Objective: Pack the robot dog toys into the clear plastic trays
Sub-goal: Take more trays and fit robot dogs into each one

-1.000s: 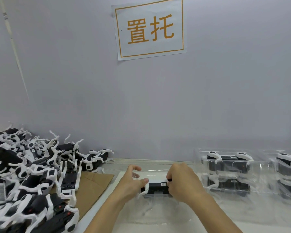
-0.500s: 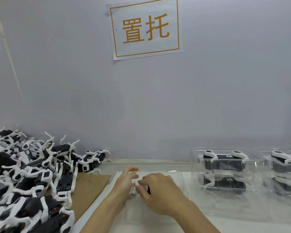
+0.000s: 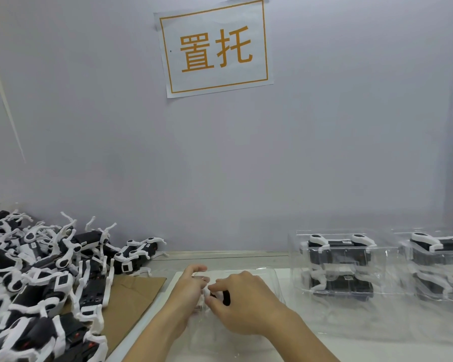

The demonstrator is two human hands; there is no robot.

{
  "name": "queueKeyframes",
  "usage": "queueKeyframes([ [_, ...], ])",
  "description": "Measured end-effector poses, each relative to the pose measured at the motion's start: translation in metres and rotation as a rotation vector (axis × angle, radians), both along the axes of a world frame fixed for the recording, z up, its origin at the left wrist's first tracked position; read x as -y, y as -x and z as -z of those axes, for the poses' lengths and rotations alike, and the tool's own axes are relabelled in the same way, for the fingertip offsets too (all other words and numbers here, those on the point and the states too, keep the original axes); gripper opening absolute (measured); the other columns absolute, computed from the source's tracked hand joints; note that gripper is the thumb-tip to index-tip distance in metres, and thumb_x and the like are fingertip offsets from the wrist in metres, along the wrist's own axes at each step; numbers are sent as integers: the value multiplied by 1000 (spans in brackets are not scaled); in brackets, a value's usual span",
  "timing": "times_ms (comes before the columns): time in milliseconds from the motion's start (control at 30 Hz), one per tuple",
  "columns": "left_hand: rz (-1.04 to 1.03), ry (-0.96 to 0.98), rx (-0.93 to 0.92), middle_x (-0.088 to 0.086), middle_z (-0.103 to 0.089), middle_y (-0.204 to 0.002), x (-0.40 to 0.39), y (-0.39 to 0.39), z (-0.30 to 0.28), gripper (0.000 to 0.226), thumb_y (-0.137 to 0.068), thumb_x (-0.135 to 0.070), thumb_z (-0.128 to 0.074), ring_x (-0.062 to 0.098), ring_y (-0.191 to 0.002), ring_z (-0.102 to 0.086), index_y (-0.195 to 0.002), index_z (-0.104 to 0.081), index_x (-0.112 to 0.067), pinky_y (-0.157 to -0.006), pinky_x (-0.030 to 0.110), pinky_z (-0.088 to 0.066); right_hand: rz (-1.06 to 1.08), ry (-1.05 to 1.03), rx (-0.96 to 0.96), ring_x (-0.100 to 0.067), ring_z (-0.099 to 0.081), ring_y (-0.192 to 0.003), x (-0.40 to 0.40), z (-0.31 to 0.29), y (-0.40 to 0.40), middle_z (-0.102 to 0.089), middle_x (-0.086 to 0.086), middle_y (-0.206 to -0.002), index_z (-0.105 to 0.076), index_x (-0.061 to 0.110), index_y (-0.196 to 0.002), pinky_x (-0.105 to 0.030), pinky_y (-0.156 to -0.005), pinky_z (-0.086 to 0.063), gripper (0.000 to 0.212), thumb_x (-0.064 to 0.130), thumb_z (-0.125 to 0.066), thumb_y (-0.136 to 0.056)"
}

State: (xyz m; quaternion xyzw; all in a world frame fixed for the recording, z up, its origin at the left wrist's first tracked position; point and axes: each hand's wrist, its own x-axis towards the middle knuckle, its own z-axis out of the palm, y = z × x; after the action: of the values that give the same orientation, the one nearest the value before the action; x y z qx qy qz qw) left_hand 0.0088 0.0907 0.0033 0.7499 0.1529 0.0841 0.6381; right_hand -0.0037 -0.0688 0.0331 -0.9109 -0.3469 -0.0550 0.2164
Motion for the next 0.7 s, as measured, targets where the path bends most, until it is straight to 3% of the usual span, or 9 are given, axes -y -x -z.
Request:
queueKeyframes([
  [100, -9, -21, 1, 5, -63, -113, 0, -1, -1, 40, -91, 1, -39, 22, -93, -61, -107, -60, -29, -71, 34, -48, 4, -99, -58, -22, -50, -77, 2, 1, -2, -55, 4, -65, -62, 26, -82, -38, -79, -49, 29, 42, -45, -97],
  [167, -31, -51, 2, 8, -64, -110, -2, -3, -1, 38, -91, 1, -41, 24, -92, -60, -106, -60, -28, -70, 35, -48, 20, -188, -103, -18, -57, -92, 2, 2, -4, -69, 5, -87, -70, 30, -102, -36, -86, -51, 26, 38, -47, -97],
  [233, -62, -116, 20, 10, -63, -108, -8, -3, -2, 37, -90, 3, -42, 23, -88, -57, -107, -59, -25, -72, 34, -46, 63, -249, -107, -11, -55, -114, 4, 1, -8, -67, 12, -119, -66, 32, -122, -29, -97, -47, 30, 36, -48, -98],
  [300, -95, -266, 69, 8, -61, -112, -17, -2, -3, 38, -88, 5, -43, 21, -95, -56, -111, -57, -22, -78, 32, -41, 101, -275, -55, -8, -50, -125, 7, 0, -14, -60, 17, -133, -62, 32, -129, -28, -106, -40, 33, 35, -48, -99],
  [367, -119, -504, 173, 2, -58, -118, -23, 1, -8, 38, -87, 1, -50, 19, -111, -54, -114, -56, -26, -85, 30, -36, 146, -318, -19, -6, -47, -127, 13, -3, -20, -59, 18, -134, -62, 31, -129, -26, -109, -36, 33, 33, -48, -99],
  [433, -75, -719, 310, -10, -55, -125, -23, 6, -18, 36, -89, -14, -60, 14, -125, -48, -119, -55, -35, -99, 31, -36, 195, -386, 5, -6, -48, -126, 19, -6, -26, -61, 17, -130, -64, 31, -125, -24, -106, -37, 31, 30, -49, -98],
  [500, 83, -890, 338, -24, -42, -138, -17, 12, -27, 38, -88, -45, -64, 5, -138, -31, -123, -48, -50, -114, 38, -26, 230, -471, 20, -6, -52, -119, 23, -8, -31, -64, 18, -122, -67, 31, -119, -24, -102, -42, 28, 28, -51, -97],
  [600, 350, -1052, 62, -25, -8, -158, -3, 17, -31, 81, -64, -89, -50, 8, -149, 7, -138, -28, -64, -120, 47, -2, 248, -560, 18, -3, -55, -112, 26, -9, -35, -65, 23, -114, -70, 33, -112, -25, -98, -46, 24, 28, -54, -95],
  [700, 445, -1139, -111, -13, 6, -165, 3, 17, -30, 103, -50, -102, -36, 20, -152, 14, -144, -16, -65, -121, 49, 4, 253, -572, 9, -1, -56, -105, 26, -9, -36, -66, 25, -109, -71, 35, -106, -25, -95, -47, 21, 29, -55, -94],
])
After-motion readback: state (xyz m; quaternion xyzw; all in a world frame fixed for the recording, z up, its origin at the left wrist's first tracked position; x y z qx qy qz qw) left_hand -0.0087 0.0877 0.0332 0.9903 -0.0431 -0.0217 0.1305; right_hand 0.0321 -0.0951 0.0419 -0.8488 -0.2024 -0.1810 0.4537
